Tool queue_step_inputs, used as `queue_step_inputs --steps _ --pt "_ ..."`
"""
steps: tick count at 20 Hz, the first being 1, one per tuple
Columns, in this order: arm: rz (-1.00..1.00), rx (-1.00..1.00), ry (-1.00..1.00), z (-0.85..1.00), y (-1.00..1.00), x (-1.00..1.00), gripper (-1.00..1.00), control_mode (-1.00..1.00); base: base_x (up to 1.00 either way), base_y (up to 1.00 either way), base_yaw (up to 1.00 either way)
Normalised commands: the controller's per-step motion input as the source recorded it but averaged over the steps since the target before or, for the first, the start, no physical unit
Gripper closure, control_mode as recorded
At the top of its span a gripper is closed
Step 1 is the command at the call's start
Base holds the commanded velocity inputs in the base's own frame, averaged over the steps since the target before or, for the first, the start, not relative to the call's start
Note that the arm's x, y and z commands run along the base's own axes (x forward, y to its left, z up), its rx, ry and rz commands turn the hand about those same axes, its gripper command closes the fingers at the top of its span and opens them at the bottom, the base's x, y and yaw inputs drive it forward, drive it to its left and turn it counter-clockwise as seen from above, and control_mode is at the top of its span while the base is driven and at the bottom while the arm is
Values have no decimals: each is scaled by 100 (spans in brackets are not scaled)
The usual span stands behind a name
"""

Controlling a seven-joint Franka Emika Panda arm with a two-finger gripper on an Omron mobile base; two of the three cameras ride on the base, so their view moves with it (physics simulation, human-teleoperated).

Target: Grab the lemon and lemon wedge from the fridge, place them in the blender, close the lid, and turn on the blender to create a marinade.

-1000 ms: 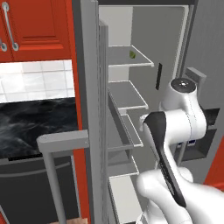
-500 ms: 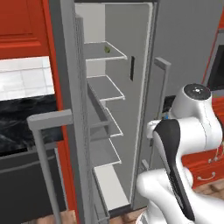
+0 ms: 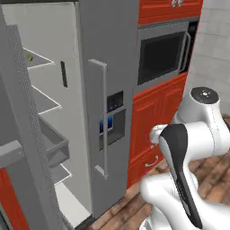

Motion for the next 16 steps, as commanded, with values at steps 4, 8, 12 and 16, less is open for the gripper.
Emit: queue_step_inputs --steps 4,8,12,16 --pt "0 0 0 0 0 0 100 100 0 -24 -87" --pt "0 0 0 0 0 0 100 100 0 -16 -92" --pt "0 0 0 0 0 0 100 100 0 -10 -94" --pt "0 0 0 0 0 0 100 100 0 -16 -93"
